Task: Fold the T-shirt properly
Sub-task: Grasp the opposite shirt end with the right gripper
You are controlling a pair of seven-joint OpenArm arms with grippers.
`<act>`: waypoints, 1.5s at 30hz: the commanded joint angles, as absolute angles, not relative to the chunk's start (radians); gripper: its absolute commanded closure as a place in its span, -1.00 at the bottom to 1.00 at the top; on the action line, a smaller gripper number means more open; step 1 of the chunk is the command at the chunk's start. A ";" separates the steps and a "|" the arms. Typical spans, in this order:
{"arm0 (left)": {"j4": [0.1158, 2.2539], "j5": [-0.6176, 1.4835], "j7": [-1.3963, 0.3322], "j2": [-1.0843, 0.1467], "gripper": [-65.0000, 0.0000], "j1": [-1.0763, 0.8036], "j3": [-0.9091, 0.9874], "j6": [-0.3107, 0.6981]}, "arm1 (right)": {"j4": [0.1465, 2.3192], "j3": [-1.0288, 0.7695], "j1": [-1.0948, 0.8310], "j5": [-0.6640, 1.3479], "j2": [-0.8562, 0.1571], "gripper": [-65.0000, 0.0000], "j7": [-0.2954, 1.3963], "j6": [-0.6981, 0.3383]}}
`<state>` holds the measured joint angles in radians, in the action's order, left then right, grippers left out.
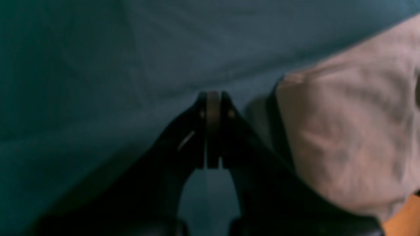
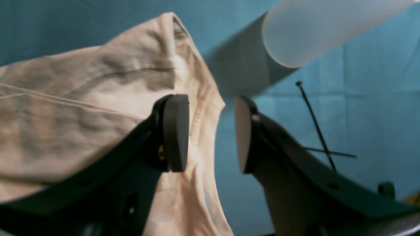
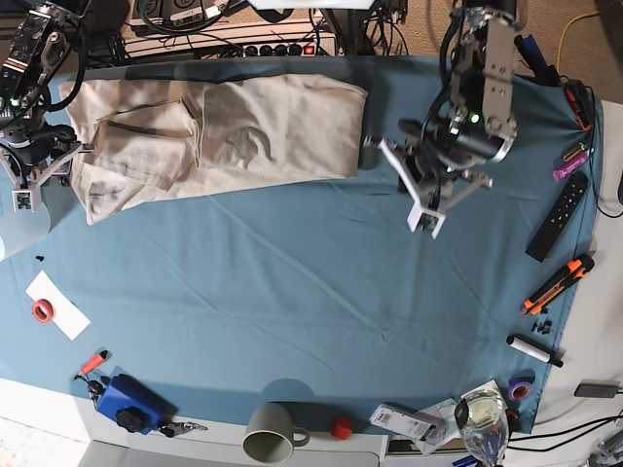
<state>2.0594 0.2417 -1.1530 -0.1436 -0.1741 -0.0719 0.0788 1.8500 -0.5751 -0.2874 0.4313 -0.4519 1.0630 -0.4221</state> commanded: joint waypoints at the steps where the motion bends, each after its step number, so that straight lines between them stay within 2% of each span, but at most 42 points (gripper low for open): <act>1: 2.092 0.257 -1.137 -0.148 1.00 -0.177 -0.074 0.079 | 1.848 -0.585 -0.279 0.457 -0.477 0.29 1.040 -0.433; 6: 2.114 0.272 -1.137 -0.150 1.00 -0.217 -0.074 0.080 | 1.758 -0.597 -0.258 0.643 -0.486 0.29 1.110 -0.512; 12: 2.114 0.284 -1.137 -0.150 1.00 -0.220 -0.074 0.105 | 1.682 -0.717 -0.235 0.913 -0.531 0.29 1.264 -0.615; 19: 2.114 0.293 -1.136 -0.150 1.00 -0.220 -0.075 0.106 | 1.464 -0.790 -0.234 1.126 -0.614 0.29 1.357 -0.667; 22: 2.114 0.292 -1.136 -0.150 1.00 -0.220 -0.075 0.106 | 1.383 -0.793 -0.230 1.127 -0.630 0.29 1.358 -0.673; 28: 2.114 0.292 -1.126 -0.150 1.00 -0.233 -0.075 0.106 | 1.380 -0.794 -0.230 1.094 -0.629 0.29 1.357 -0.698; 31: 2.114 0.293 -1.129 -0.150 1.00 -0.239 -0.075 0.106 | 1.380 -0.793 -0.230 1.009 -0.628 0.28 1.352 -0.698; 36: 2.114 0.293 -1.127 -0.150 1.00 -0.238 -0.075 0.106 | 1.379 -0.793 -0.230 0.949 -0.607 -0.10 1.345 -0.698; 45: 2.114 0.293 -1.129 -0.150 1.00 -0.239 -0.075 0.106 | 1.379 -0.757 -0.230 0.921 -0.520 -0.10 1.325 -0.698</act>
<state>2.0960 0.2821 -1.1446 -0.1478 -0.2432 -0.0765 0.1024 1.3666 -0.7540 -0.2356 0.9112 -0.4934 1.3262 -0.6971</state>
